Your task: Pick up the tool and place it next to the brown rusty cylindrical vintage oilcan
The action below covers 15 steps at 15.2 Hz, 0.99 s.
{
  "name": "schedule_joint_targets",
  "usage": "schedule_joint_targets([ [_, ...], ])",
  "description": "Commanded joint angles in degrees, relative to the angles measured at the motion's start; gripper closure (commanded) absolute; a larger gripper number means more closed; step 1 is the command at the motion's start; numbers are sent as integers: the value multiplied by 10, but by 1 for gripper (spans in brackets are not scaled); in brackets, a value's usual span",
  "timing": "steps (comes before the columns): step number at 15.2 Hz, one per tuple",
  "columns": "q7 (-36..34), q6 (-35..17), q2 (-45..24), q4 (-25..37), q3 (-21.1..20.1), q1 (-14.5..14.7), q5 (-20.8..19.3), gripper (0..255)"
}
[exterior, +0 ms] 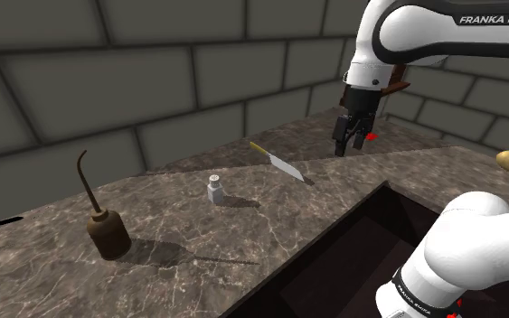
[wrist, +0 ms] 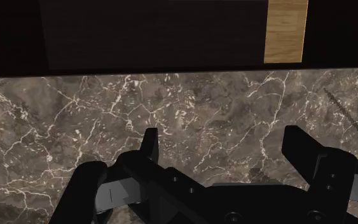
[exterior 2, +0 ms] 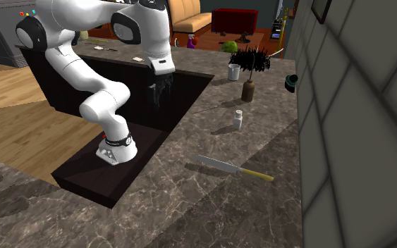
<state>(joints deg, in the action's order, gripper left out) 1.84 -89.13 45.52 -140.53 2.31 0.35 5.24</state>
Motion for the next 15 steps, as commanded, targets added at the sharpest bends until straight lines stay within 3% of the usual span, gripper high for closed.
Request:
schedule_joint_targets([
  [1, 0, 0, 0, 0, 0, 0, 0, 0],
  [8, 15, -115, -149, 34, 3, -1, -11, 0],
  [15, 25, -200, -306, 105, 7, -3, -19, 0],
])
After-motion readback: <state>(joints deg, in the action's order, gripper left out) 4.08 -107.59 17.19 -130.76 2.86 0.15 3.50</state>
